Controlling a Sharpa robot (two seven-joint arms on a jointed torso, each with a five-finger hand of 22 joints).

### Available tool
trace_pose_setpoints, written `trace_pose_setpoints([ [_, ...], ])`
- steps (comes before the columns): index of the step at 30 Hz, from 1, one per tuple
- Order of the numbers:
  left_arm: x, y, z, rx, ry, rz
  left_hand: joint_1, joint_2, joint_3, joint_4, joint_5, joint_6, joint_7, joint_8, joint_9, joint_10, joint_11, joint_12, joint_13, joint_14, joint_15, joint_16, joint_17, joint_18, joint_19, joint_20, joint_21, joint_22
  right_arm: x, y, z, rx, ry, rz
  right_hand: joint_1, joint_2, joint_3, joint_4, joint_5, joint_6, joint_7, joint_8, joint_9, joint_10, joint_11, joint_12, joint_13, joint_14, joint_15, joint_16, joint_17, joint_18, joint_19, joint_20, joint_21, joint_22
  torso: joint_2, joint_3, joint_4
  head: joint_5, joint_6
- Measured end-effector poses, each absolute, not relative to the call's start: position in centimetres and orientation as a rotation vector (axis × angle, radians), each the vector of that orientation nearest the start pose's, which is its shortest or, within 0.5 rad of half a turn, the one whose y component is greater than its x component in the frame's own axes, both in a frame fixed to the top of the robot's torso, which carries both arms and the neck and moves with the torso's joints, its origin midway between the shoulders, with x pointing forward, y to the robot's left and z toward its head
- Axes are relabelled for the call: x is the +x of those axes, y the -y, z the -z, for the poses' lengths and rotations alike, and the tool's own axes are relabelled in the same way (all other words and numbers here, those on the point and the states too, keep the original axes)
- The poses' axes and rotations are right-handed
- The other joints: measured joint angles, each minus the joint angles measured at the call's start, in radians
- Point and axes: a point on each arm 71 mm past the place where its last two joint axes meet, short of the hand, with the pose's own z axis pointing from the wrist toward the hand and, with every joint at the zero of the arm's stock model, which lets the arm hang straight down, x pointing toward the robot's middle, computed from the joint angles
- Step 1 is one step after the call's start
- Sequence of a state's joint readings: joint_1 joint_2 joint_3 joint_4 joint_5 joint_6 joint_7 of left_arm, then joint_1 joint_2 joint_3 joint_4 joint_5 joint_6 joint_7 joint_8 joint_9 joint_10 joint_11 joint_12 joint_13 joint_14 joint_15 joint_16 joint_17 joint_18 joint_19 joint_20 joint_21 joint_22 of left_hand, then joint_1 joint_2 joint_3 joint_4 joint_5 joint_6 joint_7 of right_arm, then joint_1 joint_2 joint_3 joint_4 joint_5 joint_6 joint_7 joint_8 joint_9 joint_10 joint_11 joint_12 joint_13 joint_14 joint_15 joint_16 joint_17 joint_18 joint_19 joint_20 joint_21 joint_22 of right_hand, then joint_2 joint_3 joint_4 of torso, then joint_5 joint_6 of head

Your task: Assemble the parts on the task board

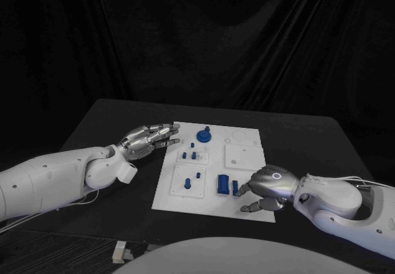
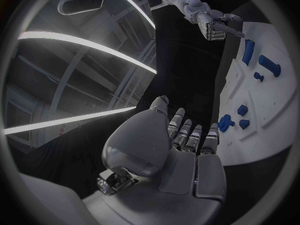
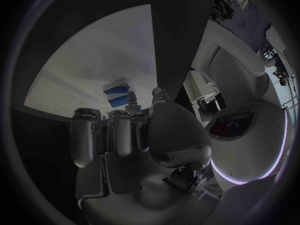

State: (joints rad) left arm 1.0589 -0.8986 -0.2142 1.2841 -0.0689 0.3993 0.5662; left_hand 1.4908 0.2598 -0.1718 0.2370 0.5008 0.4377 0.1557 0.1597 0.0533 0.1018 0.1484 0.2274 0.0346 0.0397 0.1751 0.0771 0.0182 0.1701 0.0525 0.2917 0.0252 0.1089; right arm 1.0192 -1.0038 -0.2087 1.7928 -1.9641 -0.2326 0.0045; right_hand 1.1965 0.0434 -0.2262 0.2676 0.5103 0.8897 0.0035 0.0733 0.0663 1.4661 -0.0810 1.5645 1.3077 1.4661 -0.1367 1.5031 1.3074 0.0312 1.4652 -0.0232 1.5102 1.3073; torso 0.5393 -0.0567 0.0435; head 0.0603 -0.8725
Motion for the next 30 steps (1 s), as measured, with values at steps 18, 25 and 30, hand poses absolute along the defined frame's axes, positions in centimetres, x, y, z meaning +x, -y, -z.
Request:
trace_pose_setpoints([
  [18, 44.1, -28.3, 29.9, -1.105, -1.730, 1.911, 0.000, 0.000, 0.000, 0.000, 0.000, -0.007, 0.000, 0.000, 0.000, -0.004, 0.004, 0.000, 0.000, 0.000, 0.000, 0.000, 0.000, 0.000, 0.000, 0.000, 0.000, -0.001, 34.3, 18.2, 30.2, -0.780, -1.832, -0.650, 0.010, 0.011, -0.003, 0.003, -0.010, -0.020, 0.001, -0.004, -0.001, 0.000, 0.000, 0.000, 0.000, 0.000, 0.000, 0.000, 0.000, 0.000, 0.000, 0.000, -0.004, 0.001, 0.000, 0.0000, 0.0004, -0.001, 0.000],
  [25, 44.1, -28.2, 29.9, -1.105, -1.730, 1.913, 0.000, 0.000, 0.000, 0.000, 0.000, -0.007, 0.000, 0.000, 0.000, -0.004, 0.004, 0.000, 0.000, 0.000, 0.000, 0.000, 0.000, 0.000, 0.000, 0.000, 0.000, -0.001, 34.5, 18.1, 30.2, -0.769, -1.835, -0.636, 0.014, 0.015, -0.003, 0.003, -0.010, -0.020, 0.001, -0.009, -0.001, 0.000, 0.000, 0.000, 0.000, 0.000, 0.000, 0.000, 0.000, 0.000, 0.000, 0.000, -0.004, 0.001, 0.000, 0.0000, 0.0002, -0.001, 0.000],
  [30, 44.1, -28.2, 29.9, -1.105, -1.731, 1.914, 0.000, 0.000, 0.000, 0.000, 0.000, -0.007, 0.000, 0.000, 0.000, -0.004, 0.004, 0.000, 0.000, 0.000, 0.000, 0.000, 0.000, 0.000, 0.000, 0.000, 0.000, -0.001, 34.5, 18.0, 30.3, -0.766, -1.838, -0.631, 0.014, 0.015, -0.003, 0.003, -0.016, -0.021, -0.001, -0.008, 0.000, 0.000, 0.000, 0.000, 0.000, 0.000, 0.000, 0.000, 0.000, 0.000, 0.000, 0.000, -0.008, 0.001, 0.000, 0.0000, 0.0000, -0.001, 0.000],
])
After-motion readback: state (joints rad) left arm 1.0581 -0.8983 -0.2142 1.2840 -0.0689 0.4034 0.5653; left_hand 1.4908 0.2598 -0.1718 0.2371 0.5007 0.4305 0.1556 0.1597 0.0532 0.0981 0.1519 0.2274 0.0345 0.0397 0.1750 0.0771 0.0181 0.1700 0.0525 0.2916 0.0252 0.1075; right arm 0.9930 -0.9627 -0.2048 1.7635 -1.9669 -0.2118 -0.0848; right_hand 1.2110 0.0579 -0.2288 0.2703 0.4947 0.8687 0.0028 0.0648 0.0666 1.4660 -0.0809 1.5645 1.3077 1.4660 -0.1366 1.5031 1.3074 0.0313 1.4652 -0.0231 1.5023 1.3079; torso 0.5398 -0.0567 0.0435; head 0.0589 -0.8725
